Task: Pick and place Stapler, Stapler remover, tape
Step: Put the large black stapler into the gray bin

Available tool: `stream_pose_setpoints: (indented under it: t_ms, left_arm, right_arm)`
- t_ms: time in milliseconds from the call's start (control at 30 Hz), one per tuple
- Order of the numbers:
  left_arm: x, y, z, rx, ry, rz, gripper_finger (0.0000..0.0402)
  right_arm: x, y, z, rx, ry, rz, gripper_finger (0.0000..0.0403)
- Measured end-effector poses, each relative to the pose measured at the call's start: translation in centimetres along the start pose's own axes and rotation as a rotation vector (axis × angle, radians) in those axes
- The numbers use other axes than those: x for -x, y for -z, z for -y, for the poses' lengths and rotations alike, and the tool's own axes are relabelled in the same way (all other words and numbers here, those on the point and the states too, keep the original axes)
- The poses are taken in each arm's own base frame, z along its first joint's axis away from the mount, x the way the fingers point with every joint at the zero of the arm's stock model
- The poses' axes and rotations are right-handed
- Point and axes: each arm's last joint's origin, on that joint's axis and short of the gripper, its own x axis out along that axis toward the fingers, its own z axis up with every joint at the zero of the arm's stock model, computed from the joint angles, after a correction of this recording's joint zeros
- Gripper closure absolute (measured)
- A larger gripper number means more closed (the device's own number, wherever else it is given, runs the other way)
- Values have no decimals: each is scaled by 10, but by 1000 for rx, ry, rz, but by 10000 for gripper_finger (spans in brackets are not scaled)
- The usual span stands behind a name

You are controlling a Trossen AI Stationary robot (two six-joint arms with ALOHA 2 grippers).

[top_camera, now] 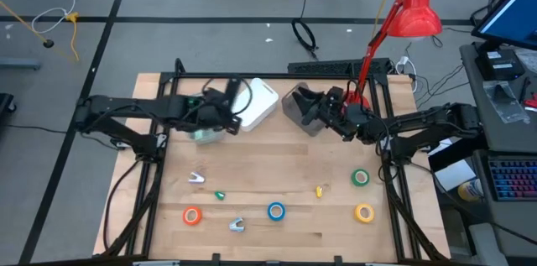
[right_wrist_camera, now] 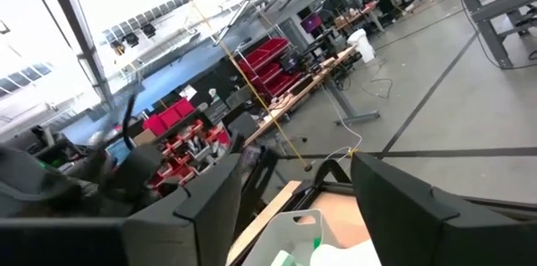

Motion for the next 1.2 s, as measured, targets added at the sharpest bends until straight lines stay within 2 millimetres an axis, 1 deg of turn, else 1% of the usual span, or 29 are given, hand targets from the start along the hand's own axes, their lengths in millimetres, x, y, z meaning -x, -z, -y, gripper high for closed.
stream_pose_setpoints:
  t_ms: [100, 233, 333, 467, 567, 700, 767, 867, 967, 1100, 1200]
  left_arm:
    - [1, 7, -13, 48, -35, -12, 240]
    - [-9, 26, -30, 122, -31, -38, 240]
    - [-14, 39, -46, 203, 4, -31, 240]
    - [-22, 55, -68, 319, 78, -15, 240]
    - [-33, 71, -85, 412, 90, -43, 240]
    - [-52, 84, -100, 513, 114, -87, 240]
    - [-61, 87, -104, 554, 138, -103, 240]
    - [-71, 83, -107, 615, 186, -115, 240]
    - [-81, 82, -114, 651, 179, -168, 240]
    - [-86, 74, -121, 687, 201, -207, 240]
    - [-88, 69, -125, 711, 218, -195, 240]
  right_arm:
    - [0, 0, 0, 0, -2, -1, 186]
    - [0, 1, -2, 0, -56, -32, 187]
    - [0, 2, -3, 2, -88, -53, 184]
    - [0, 2, -2, 1, -87, -55, 184]
    - [0, 2, -2, 1, -87, -55, 186]
    - [0, 2, -3, -5, -87, -56, 187]
    - [0, 2, -3, -6, -87, -56, 186]
    - [0, 2, -3, -7, -87, -56, 184]
    - [0, 2, -3, -7, -88, -57, 184]
    - [0, 2, -3, -7, -88, -57, 186]
    - [0, 2, -3, -6, -87, -58, 185]
